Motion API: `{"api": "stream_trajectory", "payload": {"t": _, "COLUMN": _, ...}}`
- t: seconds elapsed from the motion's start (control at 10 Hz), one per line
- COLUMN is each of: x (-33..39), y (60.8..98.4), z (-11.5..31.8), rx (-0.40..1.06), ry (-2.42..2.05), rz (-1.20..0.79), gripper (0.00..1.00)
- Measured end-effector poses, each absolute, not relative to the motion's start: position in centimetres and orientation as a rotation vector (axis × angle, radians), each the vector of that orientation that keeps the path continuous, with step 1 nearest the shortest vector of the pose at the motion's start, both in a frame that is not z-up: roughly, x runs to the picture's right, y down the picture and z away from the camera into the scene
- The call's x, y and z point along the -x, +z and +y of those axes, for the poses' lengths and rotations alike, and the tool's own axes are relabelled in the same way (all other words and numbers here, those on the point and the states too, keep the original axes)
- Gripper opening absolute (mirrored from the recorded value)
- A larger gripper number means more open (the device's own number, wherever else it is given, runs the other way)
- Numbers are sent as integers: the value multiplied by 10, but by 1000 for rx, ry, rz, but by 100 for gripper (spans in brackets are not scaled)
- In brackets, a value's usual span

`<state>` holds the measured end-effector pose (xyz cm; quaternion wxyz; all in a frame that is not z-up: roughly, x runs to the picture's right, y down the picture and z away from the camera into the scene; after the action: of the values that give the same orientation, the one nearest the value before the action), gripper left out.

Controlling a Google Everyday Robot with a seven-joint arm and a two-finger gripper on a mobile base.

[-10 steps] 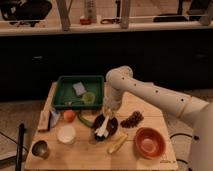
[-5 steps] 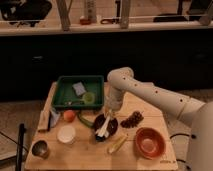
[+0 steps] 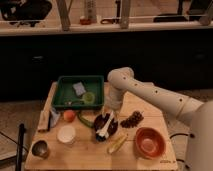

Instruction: Place brush in purple bowl

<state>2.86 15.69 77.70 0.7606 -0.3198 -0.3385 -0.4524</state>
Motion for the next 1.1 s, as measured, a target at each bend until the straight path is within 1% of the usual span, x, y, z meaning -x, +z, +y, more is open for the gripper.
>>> {"api": "stream_trajectory", "payload": {"t": 1.1, "x": -34, "y": 777, "z": 149, "rx": 697, "ry": -989, "rz": -745, "gripper": 80}}
